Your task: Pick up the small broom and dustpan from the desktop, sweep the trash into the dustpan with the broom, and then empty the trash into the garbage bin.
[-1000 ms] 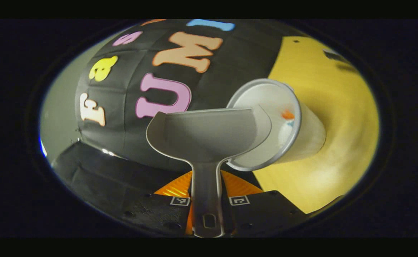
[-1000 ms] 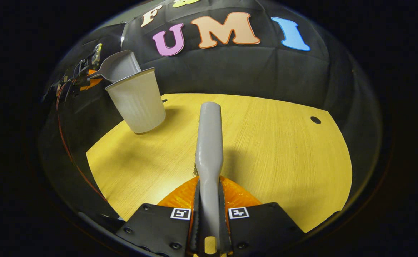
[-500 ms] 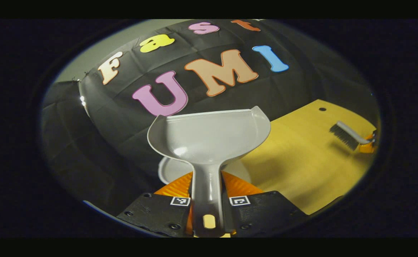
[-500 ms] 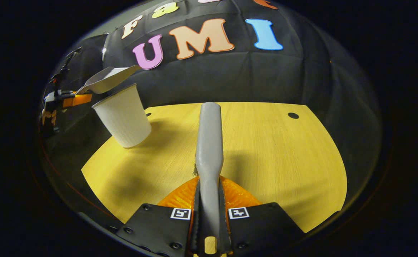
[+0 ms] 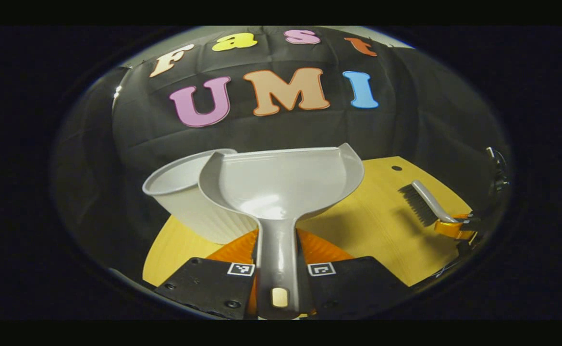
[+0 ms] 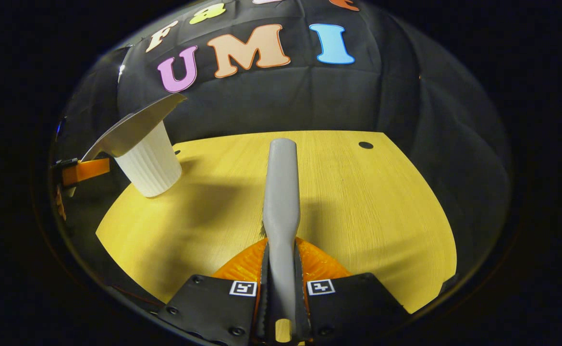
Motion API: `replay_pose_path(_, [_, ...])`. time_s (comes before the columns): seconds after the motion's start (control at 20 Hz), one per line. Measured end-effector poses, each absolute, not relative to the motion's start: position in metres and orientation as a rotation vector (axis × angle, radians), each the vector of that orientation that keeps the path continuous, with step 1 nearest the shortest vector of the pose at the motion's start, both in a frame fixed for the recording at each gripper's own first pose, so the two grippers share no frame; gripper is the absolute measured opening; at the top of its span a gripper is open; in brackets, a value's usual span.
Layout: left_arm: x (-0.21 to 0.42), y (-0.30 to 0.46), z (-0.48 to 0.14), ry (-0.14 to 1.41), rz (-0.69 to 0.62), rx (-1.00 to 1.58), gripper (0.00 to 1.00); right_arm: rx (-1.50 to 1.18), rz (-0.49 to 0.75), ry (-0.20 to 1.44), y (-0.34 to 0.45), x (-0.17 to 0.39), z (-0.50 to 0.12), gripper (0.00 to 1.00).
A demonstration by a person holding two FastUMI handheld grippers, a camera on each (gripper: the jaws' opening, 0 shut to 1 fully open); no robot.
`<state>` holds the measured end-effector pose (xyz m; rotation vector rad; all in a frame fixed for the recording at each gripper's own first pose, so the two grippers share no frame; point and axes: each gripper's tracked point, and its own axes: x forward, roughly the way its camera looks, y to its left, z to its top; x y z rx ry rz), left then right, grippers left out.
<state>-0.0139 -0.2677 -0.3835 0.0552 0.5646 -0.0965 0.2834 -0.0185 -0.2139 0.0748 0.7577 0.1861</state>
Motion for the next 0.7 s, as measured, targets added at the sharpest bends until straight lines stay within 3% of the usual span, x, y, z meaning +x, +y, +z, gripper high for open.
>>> replay_pose_path(0.7, [-0.085, -0.309, -0.512, 0.872, -0.159, 0.07, 0.26, -0.034, 0.138, 0.953, -0.032, 0.255, -0.241, 0.24])
